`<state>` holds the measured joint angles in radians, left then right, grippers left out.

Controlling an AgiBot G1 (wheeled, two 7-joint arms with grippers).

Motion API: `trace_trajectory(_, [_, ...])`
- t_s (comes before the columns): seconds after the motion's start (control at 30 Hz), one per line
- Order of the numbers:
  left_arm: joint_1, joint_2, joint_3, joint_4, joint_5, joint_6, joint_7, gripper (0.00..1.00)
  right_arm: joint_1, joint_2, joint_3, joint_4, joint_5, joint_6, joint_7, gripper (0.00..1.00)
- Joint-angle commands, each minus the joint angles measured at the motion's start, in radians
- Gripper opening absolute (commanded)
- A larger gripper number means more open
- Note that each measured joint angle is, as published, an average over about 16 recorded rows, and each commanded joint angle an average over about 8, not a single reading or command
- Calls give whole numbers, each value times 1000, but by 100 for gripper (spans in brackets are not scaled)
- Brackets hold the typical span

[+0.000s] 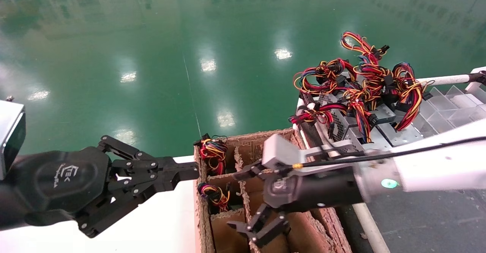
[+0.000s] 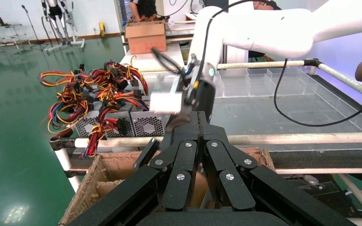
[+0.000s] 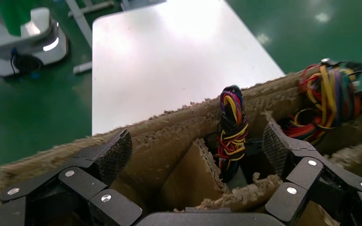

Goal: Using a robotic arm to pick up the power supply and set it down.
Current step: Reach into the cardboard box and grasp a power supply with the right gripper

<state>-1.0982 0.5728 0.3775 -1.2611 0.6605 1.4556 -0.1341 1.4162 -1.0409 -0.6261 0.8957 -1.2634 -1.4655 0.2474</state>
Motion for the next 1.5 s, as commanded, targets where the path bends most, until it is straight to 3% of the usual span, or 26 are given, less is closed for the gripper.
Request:
trace_trajectory(0.03, [0, 0, 0, 0, 0, 0, 0, 0, 25, -39, -20, -52, -27, -6, -19, 100])
trace_trajectory(0.23, [0, 0, 0, 0, 0, 0, 0, 0, 64, -124, -38, -197, -60, 14, -110, 100])
trace_trajectory(0.27, [0, 0, 0, 0, 0, 0, 0, 6, 71, -137, -40, -220, -64, 17, -125, 100])
trace_trajectory(0.37, [0, 0, 0, 0, 0, 0, 0, 43, 90, -171, -44, -285, -72, 25, -164, 99])
trace_trajectory(0.4, [0, 0, 0, 0, 0, 0, 0, 56, 95, -182, -46, -305, -74, 27, -176, 91])
trace_trajectory(0.5, [0, 0, 0, 0, 0, 0, 0, 93, 111, -208, -48, -362, -79, 31, -211, 54])
trace_trajectory(0.53, [0, 0, 0, 0, 0, 0, 0, 100, 115, -216, -48, -380, -79, 33, -223, 41])
trace_trajectory(0.63, [0, 0, 0, 0, 0, 0, 0, 100, 125, -236, -48, -434, -80, 34, -256, 5])
trace_trajectory(0.67, [0, 0, 0, 0, 0, 0, 0, 100, 128, -242, -48, -452, -79, 33, -265, 0])
trace_trajectory(1.07, [0, 0, 0, 0, 0, 0, 0, 100, 154, -283, -42, -619, -61, 8, -348, 0])
trace_trajectory(1.5, [0, 0, 0, 0, 0, 0, 0, 100, 169, -296, -48, -694, -51, 1, -406, 0])
